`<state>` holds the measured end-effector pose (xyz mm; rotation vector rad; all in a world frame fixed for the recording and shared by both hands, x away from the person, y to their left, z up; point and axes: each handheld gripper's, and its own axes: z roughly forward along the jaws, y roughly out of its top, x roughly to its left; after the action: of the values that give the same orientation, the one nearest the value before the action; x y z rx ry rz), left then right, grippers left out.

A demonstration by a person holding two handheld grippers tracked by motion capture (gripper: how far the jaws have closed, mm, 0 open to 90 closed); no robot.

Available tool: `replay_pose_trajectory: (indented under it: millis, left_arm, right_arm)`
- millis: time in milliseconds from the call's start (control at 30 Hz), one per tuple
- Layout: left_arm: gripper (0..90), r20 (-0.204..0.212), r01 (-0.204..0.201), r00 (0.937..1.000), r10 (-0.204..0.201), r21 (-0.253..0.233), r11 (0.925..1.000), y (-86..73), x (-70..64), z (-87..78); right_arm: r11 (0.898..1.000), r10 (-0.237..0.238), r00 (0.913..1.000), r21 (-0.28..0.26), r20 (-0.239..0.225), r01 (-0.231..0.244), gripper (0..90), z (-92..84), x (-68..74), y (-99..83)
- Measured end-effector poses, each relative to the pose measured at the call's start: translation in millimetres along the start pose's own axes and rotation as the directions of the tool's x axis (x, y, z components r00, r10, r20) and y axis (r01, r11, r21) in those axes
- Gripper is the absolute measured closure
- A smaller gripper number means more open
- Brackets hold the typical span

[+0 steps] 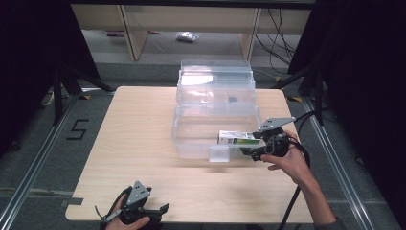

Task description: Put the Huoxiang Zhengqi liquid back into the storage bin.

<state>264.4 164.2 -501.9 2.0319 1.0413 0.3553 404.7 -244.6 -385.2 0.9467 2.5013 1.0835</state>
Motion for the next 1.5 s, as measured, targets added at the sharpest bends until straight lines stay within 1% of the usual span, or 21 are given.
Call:
replay_pose_trajectory:
  millis: [133,233,267,367,400,500,533,633,667,700,800,867,900,933,967,1100,1200,1267,1400,1433,1500]
  left_arm:
    - [14.9,0.005,0.007,1.0000,-0.007,-0.007,0.9999,-0.1,-0.8,0.1]
    - [14.9,0.008,0.004,1.0000,-0.004,-0.005,1.0000,0.0,-0.6,-0.4]
    - [14.9,0.009,0.004,1.0000,-0.004,-0.004,1.0000,0.0,-0.7,-0.4]
    - [14.9,0.009,0.003,1.0000,-0.002,-0.005,1.0000,0.0,-0.6,-0.6]
    - [14.9,0.009,0.005,0.9999,-0.005,-0.007,1.0000,-0.1,-0.8,-0.3]
    - [14.9,0.008,0.011,0.9999,-0.011,-0.013,0.9999,-0.1,-1.6,0.1]
    - [14.9,0.007,0.004,1.0000,-0.004,-0.011,0.9999,-0.1,-1.1,0.1]
    - [14.9,0.003,-0.002,1.0000,0.002,-0.004,1.0000,-0.1,-0.6,-0.2]
    - [14.9,0.004,-0.002,1.0000,0.002,-0.003,1.0000,-0.1,-0.5,-0.3]
    - [14.9,0.004,-0.002,1.0000,0.002,-0.003,1.0000,-0.1,-0.5,-0.3]
    - [14.9,0.003,-0.002,1.0000,0.002,-0.004,1.0000,-0.2,-0.5,-0.3]
    - [14.9,0.002,-0.002,1.0000,0.002,-0.004,1.0000,-0.1,-0.5,-0.3]
    - [14.9,0.002,-0.002,1.0000,0.002,-0.004,1.0000,-0.2,-0.6,-0.4]
    - [14.9,0.002,-0.002,1.0000,0.002,-0.003,1.0000,-0.2,-0.6,-0.4]
    - [14.9,0.002,-0.002,1.0000,0.002,-0.004,1.0000,-0.2,-0.6,-0.4]
    - [14.9,0.009,-0.008,0.9999,0.008,-0.001,1.0000,0.0,0.0,-0.8]
    - [14.9,0.006,0.008,1.0000,-0.008,-0.012,0.9999,-0.2,-1.5,0.0]
    - [14.9,0.002,-0.001,1.0000,0.001,-0.004,1.0000,-0.1,-0.9,-0.3]
    - [14.9,0.000,-0.004,1.0000,0.004,-0.004,1.0000,-0.1,-0.5,-0.3]
    - [14.9,0.000,-0.005,1.0000,0.005,-0.004,1.0000,-0.1,-0.4,-0.3]
    - [14.9,0.000,-0.004,1.0000,0.004,-0.004,1.0000,-0.2,-0.6,-0.3]
  right_arm:
    - [1.000,0.007,0.9999,-0.018,0.012,-0.007,21.7,1.4,5.8,-4.6]
    - [1.000,-0.005,0.9999,-0.017,-0.009,0.005,18.5,0.2,8.0,-6.7]
    - [1.000,0.028,0.9996,-0.013,-0.004,-0.028,16.6,-0.2,10.6,-7.8]
    - [0.999,0.036,0.9993,-0.029,-0.005,-0.036,15.7,1.0,15.7,-11.3]
    - [1.000,0.027,0.9996,-0.008,-0.012,-0.027,15.9,-1.0,15.9,-11.5]
    - [1.000,0.011,0.9999,-0.024,-0.003,-0.011,15.8,0.1,18.1,-14.7]
    - [0.999,0.051,0.9987,-0.017,0.000,-0.051,15.8,-0.1,23.1,-17.0]
    - [0.999,0.030,0.9995,-0.022,-0.003,-0.030,15.8,0.7,24.3,-18.8]
    - [0.998,0.053,0.9986,-0.017,-0.004,-0.053,15.8,0.7,27.6,-19.7]
    - [0.999,0.011,0.9999,-0.030,-0.009,-0.012,15.8,1.6,26.0,-20.0]
    - [0.999,0.039,0.9992,-0.023,-0.009,-0.039,15.8,1.0,31.7,-23.0]
    - [0.999,0.020,0.9997,-0.034,-0.013,-0.021,15.8,2.8,33.6,-26.0]
    - [0.999,0.039,0.9991,-0.018,-0.016,-0.039,15.8,2.1,36.5,-27.5]
    - [0.999,0.015,0.9998,-0.030,-0.014,-0.015,15.8,3.1,36.3,-29.0]
    - [0.999,0.039,0.9991,-0.027,-0.019,-0.039,15.8,3.2,39.4,-31.1]
    - [0.999,0.019,0.9993,-0.039,-0.033,-0.021,16.1,5.0,42.8,-39.9]
    - [0.998,0.054,0.9978,-0.035,-0.040,-0.055,16.6,4.7,47.4,-46.5]
    - [0.998,0.033,0.9984,-0.043,-0.046,-0.035,16.7,6.6,46.5,-49.9]
    - [0.998,0.041,0.9980,-0.042,-0.048,-0.043,16.7,8.4,49.6,-55.1]
    - [0.997,0.068,0.9964,-0.028,-0.051,-0.070,16.6,7.4,52.2,-57.6]
    - [0.999,0.042,0.9979,-0.030,-0.050,-0.043,16.5,7.9,51.4,-58.4]
